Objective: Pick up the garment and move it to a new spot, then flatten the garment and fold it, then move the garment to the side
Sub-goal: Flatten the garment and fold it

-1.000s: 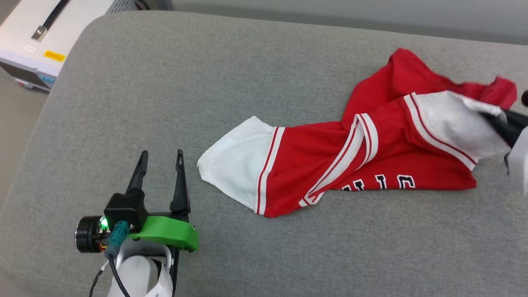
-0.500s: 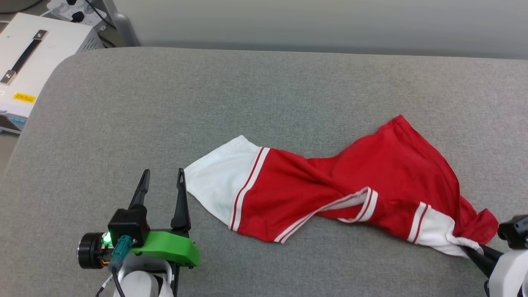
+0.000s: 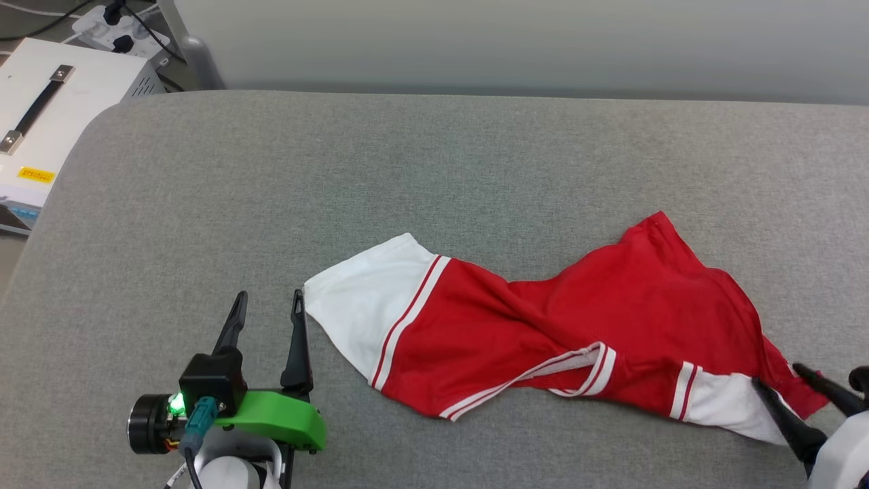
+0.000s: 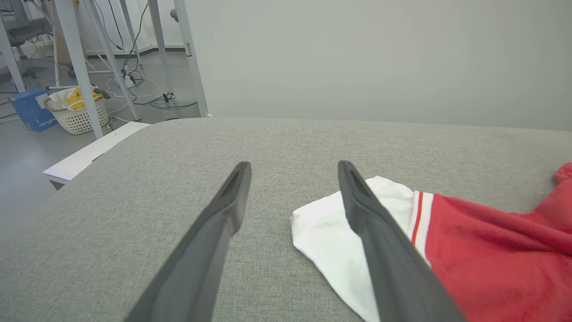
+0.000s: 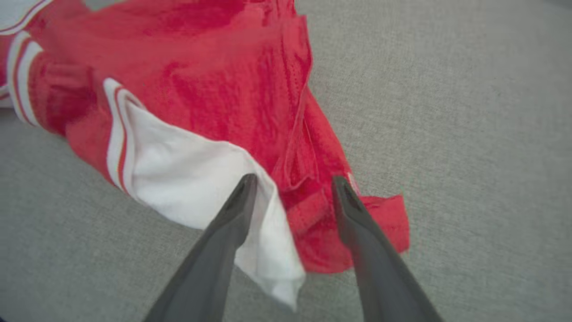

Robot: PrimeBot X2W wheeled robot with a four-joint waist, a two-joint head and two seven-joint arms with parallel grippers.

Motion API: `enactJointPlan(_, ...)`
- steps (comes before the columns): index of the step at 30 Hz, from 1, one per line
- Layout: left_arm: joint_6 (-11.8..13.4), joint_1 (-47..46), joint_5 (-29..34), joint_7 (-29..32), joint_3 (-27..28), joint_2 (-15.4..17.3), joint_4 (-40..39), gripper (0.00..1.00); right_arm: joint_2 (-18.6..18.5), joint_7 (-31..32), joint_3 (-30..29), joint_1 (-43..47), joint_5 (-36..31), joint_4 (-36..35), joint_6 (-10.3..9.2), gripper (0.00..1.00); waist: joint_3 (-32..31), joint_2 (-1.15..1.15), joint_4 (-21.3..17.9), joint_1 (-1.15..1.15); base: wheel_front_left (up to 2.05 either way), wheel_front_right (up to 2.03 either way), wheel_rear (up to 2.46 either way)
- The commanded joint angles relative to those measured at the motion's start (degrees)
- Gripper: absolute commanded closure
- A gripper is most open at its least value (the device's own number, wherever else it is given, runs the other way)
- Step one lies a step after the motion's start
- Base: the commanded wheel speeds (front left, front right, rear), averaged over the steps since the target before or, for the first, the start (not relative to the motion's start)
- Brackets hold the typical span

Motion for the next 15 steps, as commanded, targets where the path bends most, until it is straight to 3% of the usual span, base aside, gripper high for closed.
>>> enactJointPlan(1,-0.20,1.05,0.48,-0.33,0.31,-0.31,0.08,0.00,-0.06,-0.55,-1.78,0.62,-1.01,-1.67,-0.09,0.00,-0.32,0.00,-0.17,0.00,0.00,0.00,0.00)
enactJointPlan(9,-0.32,1.26,1.03,-0.33,0.65,-0.42,-0.93,0.00,-2.41,5.20,-13.32,0.09,-5.41,-15.51,-0.09,0.00,-0.33,0.00,0.13,0.00,0.00,0.00,0.00)
enactJointPlan(15,-0.67,0.16,1.23,-0.33,0.02,-0.51,-1.36,0.00,-4.82,15.93,-14.01,-5.19,-6.32,-20.92,-0.09,0.00,1.20,0.00,1.76,0.00,0.00,0.00,0.00)
